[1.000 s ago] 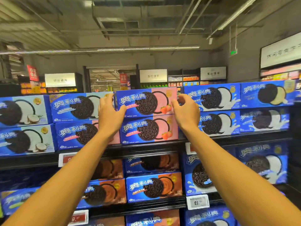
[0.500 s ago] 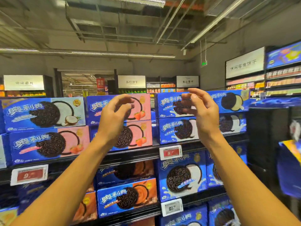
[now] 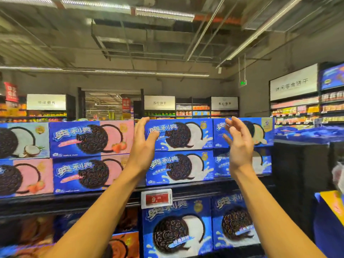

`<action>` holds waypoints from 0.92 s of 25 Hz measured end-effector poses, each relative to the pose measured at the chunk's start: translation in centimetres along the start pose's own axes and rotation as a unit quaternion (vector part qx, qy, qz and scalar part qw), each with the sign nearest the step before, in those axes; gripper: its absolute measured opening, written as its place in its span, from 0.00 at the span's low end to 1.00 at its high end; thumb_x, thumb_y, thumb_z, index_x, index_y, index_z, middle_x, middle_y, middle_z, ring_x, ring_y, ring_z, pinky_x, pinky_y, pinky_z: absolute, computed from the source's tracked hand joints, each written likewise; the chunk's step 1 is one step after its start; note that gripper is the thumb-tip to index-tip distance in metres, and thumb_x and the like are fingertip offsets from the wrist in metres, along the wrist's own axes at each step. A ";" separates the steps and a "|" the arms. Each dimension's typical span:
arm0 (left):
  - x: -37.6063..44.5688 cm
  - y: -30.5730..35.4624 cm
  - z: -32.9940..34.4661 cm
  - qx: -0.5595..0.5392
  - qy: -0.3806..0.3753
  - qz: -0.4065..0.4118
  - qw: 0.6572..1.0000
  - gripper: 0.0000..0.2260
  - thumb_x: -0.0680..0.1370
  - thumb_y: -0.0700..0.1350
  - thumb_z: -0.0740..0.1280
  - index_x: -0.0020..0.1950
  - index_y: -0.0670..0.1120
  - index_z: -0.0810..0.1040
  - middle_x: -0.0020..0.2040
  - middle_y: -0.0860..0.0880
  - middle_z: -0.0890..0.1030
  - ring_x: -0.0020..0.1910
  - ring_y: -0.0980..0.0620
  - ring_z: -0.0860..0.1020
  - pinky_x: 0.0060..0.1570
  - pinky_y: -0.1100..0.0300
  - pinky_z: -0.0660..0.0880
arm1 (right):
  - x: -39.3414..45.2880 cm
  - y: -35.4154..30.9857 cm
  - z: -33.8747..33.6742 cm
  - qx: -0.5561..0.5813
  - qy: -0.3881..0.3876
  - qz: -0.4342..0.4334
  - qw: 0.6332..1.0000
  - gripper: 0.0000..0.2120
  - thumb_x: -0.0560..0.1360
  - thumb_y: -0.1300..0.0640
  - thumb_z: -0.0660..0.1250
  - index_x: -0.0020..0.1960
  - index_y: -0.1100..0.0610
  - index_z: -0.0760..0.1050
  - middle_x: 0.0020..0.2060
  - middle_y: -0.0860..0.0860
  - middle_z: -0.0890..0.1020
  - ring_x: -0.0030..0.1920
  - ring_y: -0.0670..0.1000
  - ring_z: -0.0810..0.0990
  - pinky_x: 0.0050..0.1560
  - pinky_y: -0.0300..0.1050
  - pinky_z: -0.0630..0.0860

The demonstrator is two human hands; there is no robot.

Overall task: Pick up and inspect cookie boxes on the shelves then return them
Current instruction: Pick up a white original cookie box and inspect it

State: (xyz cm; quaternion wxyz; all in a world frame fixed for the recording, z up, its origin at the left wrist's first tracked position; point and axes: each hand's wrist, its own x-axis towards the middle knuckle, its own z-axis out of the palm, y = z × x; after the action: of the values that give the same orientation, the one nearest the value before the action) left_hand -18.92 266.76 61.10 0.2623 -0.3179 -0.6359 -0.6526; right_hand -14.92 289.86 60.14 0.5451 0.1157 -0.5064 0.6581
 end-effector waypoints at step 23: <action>-1.8 1.1 0.7 -0.059 0.153 -0.001 0.987 0.21 0.77 0.30 0.66 0.64 0.51 0.74 0.61 0.46 0.81 0.56 0.52 0.81 0.49 0.61 0.79 | -0.4 1.8 -0.2 0.076 -0.100 0.073 0.989 0.24 0.77 0.71 0.67 0.70 0.55 0.73 0.57 0.43 0.80 0.53 0.32 0.79 0.52 0.29 0.75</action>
State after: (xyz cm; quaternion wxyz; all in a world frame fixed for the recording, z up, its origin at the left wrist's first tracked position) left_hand -16.86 267.32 60.52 0.3369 -0.2290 -0.5492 -0.7297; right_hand -16.19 289.99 58.84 0.4318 0.1848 -0.5142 0.7176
